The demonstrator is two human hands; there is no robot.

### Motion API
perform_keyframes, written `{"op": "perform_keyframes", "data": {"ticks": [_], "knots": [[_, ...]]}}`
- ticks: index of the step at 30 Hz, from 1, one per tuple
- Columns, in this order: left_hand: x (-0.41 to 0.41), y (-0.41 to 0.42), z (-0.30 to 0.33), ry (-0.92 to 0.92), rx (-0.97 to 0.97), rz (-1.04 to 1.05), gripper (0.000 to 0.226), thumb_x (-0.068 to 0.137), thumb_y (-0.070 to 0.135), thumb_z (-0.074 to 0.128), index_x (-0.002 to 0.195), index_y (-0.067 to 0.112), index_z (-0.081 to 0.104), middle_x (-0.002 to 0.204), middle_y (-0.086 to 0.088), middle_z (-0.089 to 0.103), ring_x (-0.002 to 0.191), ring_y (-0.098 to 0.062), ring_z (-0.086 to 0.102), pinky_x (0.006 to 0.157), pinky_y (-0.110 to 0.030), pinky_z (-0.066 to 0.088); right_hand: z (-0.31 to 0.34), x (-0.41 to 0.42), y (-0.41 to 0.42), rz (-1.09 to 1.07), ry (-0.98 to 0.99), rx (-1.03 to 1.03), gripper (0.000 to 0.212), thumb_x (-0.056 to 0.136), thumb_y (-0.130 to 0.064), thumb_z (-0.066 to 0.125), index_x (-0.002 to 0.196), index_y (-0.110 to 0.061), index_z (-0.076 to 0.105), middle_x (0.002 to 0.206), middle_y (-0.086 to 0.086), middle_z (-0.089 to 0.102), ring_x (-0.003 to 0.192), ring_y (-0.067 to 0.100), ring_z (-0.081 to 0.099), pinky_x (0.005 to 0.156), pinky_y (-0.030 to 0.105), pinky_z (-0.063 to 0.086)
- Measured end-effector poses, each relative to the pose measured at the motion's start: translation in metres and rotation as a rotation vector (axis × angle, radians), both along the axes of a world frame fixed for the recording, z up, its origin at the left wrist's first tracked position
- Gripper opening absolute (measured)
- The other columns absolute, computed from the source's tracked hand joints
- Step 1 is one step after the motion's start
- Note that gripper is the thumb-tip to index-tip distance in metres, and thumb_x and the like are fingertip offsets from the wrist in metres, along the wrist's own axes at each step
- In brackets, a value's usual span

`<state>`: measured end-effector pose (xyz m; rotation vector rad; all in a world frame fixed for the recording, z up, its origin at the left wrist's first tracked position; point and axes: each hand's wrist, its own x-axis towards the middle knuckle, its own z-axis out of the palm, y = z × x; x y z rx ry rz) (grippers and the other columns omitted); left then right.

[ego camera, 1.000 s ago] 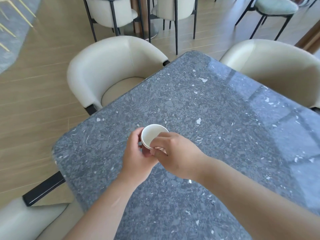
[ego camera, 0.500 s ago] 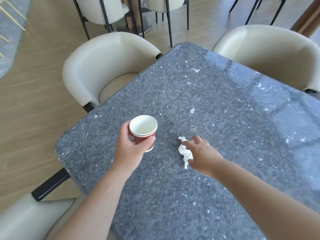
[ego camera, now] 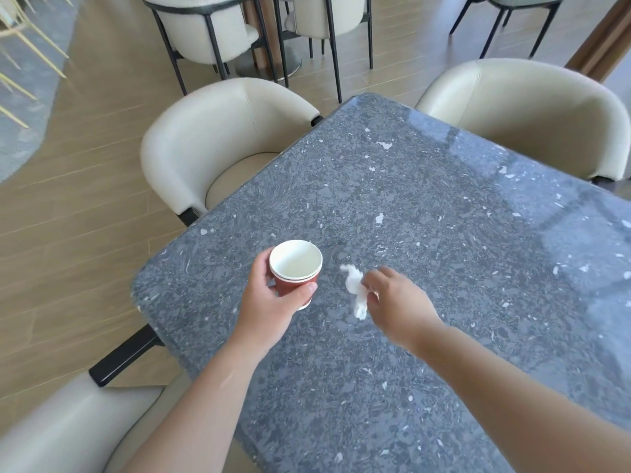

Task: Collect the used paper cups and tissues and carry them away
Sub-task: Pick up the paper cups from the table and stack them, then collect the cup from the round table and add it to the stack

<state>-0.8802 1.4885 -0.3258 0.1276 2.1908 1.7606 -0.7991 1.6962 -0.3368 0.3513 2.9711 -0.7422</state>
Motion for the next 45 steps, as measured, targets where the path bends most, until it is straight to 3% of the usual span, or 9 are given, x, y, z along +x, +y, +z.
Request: {"op": "perform_keyframes", "data": {"ticks": [5,11,15,18,22,30,35,38,45], "knots": [[0.013,-0.017,0.021,0.03,0.029,-0.015,0.069,0.06,0.03,0.089,0.116,0.052,0.056,0.114,0.019,0.071,0.109,-0.005,0.069,0.083,-0.02,0.057,0.091,-0.01,-0.023,0.051,0.296,-0.125,0.029,0.09,-0.009,0.05,0.117,-0.018,0.058,0.095,-0.003,0.053,0.078,0.017,0.051,0.066,0.033,0.046],[0.032,-0.042,0.053,0.105,0.055,-0.093,0.072,0.064,0.027,0.088,0.128,0.036,0.056,0.12,0.017,0.07,0.111,-0.007,0.067,0.089,-0.026,0.057,0.184,-0.002,-0.062,-0.017,0.209,-0.525,0.018,0.086,-0.014,0.056,0.076,-0.023,0.068,0.054,-0.011,0.052,0.044,0.003,0.042,0.045,0.016,0.033],[0.053,-0.058,0.08,0.191,0.043,-0.186,0.066,0.064,0.033,0.088,0.117,0.056,0.056,0.123,0.015,0.066,0.108,0.0,0.065,0.084,-0.013,0.051,0.204,0.008,-0.091,0.058,0.068,-0.154,0.017,0.082,-0.016,0.052,0.073,-0.019,0.065,0.07,-0.007,0.062,0.072,0.014,0.058,0.059,0.024,0.044],[0.073,-0.069,0.094,0.207,0.014,-0.265,0.065,0.062,0.041,0.086,0.111,0.065,0.052,0.118,0.022,0.065,0.105,0.003,0.064,0.081,-0.01,0.049,0.202,0.023,-0.119,0.136,-0.007,0.194,0.02,0.085,-0.02,0.052,0.098,-0.019,0.066,0.102,0.001,0.062,0.098,0.025,0.059,0.071,0.031,0.046],[0.099,-0.077,0.099,0.208,0.037,-0.336,0.064,0.063,0.038,0.086,0.118,0.047,0.055,0.115,0.018,0.066,0.101,0.003,0.065,0.08,-0.01,0.049,0.202,0.051,-0.144,0.215,-0.062,0.274,0.009,0.082,-0.028,0.054,0.074,-0.032,0.059,0.083,-0.006,0.056,0.082,0.023,0.059,0.059,0.028,0.035],[0.141,-0.057,0.096,0.141,0.128,-0.394,0.063,0.06,0.033,0.089,0.112,0.053,0.06,0.106,0.024,0.072,0.094,0.003,0.067,0.08,-0.013,0.05,0.205,0.123,-0.116,-0.122,0.173,-0.099,0.01,0.085,-0.026,0.057,0.087,-0.027,0.068,0.086,-0.008,0.069,0.069,0.013,0.058,0.065,0.027,0.047],[0.174,-0.019,0.117,0.11,0.22,-0.443,0.064,0.053,0.041,0.089,0.112,0.051,0.064,0.111,0.013,0.075,0.101,-0.007,0.07,0.08,-0.017,0.053,0.223,0.183,-0.081,-0.371,0.435,-0.326,0.019,0.084,-0.021,0.062,0.078,-0.038,0.061,0.074,-0.016,0.061,0.055,-0.006,0.051,0.055,0.007,0.037],[0.197,0.006,0.138,0.113,0.255,-0.476,0.075,0.053,0.04,0.088,0.123,0.033,0.063,0.118,0.005,0.075,0.11,-0.014,0.07,0.087,-0.022,0.053,0.236,0.227,-0.062,-0.512,0.552,-0.513,0.022,0.085,-0.017,0.061,0.082,-0.039,0.064,0.069,-0.013,0.06,0.05,0.001,0.051,0.052,0.016,0.044],[0.286,0.067,0.176,0.194,0.266,-0.563,0.064,0.054,0.043,0.085,0.113,0.043,0.062,0.11,0.024,0.074,0.106,-0.001,0.067,0.087,-0.017,0.048,0.252,0.345,-0.023,-0.661,0.651,-0.655,0.018,0.085,-0.018,0.058,0.097,-0.028,0.066,0.076,-0.007,0.065,0.06,0.008,0.059,0.058,0.028,0.05]]}}
